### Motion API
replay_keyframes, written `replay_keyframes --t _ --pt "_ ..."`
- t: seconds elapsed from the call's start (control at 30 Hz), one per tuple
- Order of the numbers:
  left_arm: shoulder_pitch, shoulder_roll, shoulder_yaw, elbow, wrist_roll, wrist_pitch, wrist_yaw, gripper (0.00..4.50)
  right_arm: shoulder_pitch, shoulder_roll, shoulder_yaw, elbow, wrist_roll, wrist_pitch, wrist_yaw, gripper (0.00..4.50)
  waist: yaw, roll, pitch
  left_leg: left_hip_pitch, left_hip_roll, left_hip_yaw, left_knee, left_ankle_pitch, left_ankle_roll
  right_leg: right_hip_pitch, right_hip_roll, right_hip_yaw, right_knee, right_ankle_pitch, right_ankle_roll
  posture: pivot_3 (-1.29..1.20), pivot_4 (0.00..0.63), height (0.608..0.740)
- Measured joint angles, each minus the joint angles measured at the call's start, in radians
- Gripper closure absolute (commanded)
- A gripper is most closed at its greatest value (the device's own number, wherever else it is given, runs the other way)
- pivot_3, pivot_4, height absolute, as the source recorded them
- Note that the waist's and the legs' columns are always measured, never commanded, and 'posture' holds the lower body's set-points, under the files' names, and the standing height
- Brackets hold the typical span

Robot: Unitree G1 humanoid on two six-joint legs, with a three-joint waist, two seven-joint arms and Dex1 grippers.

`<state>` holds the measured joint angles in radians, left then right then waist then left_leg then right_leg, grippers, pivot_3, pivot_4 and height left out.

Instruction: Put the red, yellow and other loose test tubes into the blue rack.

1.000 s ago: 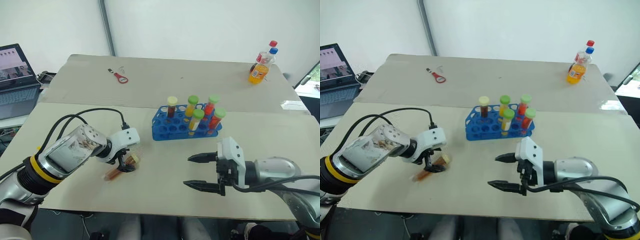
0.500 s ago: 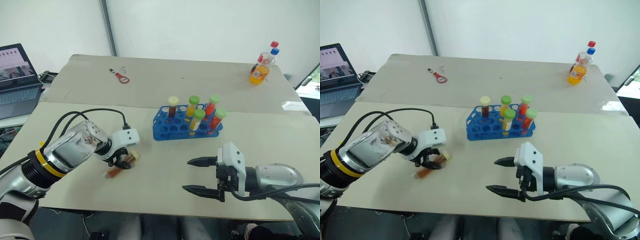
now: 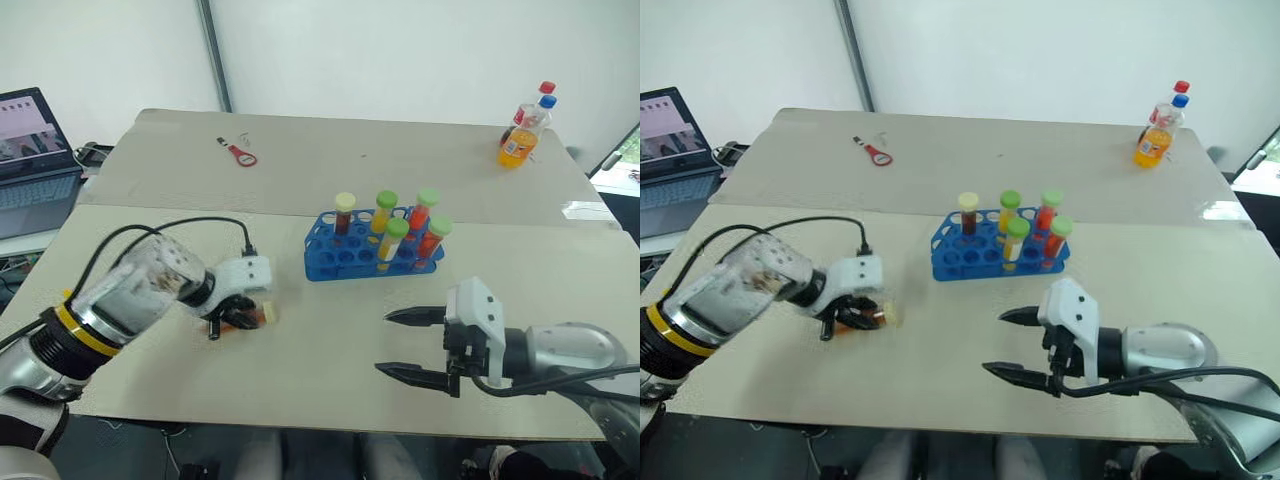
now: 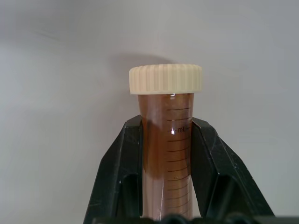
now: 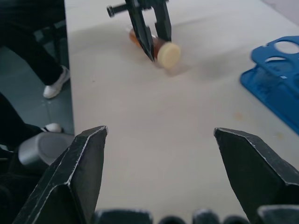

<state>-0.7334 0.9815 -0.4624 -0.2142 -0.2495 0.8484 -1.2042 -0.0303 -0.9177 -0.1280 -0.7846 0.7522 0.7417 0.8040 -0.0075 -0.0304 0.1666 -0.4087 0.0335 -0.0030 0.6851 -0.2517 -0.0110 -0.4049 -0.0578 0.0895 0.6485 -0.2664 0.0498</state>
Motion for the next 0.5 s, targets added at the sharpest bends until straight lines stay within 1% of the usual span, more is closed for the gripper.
replay_keyframes --t 0.07,0.13,0.2,0.23,0.33,0.5 --pt "-0.016 -0.059 0.101 0.020 -0.065 -0.015 -0.005 3.63 -0.002 -0.005 -0.024 0.008 0.001 0.000 0.000 0.44 0.007 0.000 0.000 -0.001 0.000 0.000 0.001 0.000 0.000 0.001 0.000 0.000 0.000 0.000 0.000 0.00 0.150 0.728" --pt "-0.054 -0.172 0.197 0.056 -0.136 -0.013 0.013 3.63 -0.008 -0.008 -0.062 0.013 0.005 -0.001 -0.003 0.44 0.018 0.000 0.000 -0.003 0.000 -0.001 0.006 -0.001 0.001 0.000 0.000 -0.001 0.000 0.000 0.001 0.00 0.150 0.728" --pt "-0.085 -0.256 0.259 0.076 -0.174 -0.013 0.060 3.63 -0.021 -0.004 -0.095 0.011 0.017 -0.005 -0.010 0.44 0.018 0.000 0.000 -0.006 0.000 -0.002 0.010 -0.002 0.003 0.000 0.000 -0.002 0.001 0.000 0.001 0.00 0.150 0.728" --pt "-0.103 -0.320 0.306 0.099 -0.192 -0.005 0.111 3.63 -0.021 -0.002 -0.122 0.009 0.038 -0.003 -0.021 0.44 0.018 0.000 0.000 -0.006 0.000 -0.002 0.010 -0.002 0.003 0.001 0.000 -0.002 0.001 0.000 0.001 0.00 0.150 0.728" --pt "-0.118 -0.431 0.370 0.136 -0.206 -0.020 0.215 3.63 -0.025 -0.002 -0.155 0.007 0.080 0.019 -0.048 0.44 0.016 0.000 0.000 -0.006 0.000 -0.003 0.010 -0.002 0.003 0.000 0.000 -0.002 0.003 0.000 0.001 0.00 0.150 0.728" --pt "-0.076 -0.620 0.380 0.242 -0.135 -0.223 0.380 3.63 -0.065 -0.020 -0.155 0.007 0.090 0.080 -0.130 0.44 0.018 0.000 0.000 -0.006 -0.001 -0.003 0.011 -0.002 0.003 0.000 -0.001 -0.001 0.004 0.000 0.001 0.00 0.150 0.728"
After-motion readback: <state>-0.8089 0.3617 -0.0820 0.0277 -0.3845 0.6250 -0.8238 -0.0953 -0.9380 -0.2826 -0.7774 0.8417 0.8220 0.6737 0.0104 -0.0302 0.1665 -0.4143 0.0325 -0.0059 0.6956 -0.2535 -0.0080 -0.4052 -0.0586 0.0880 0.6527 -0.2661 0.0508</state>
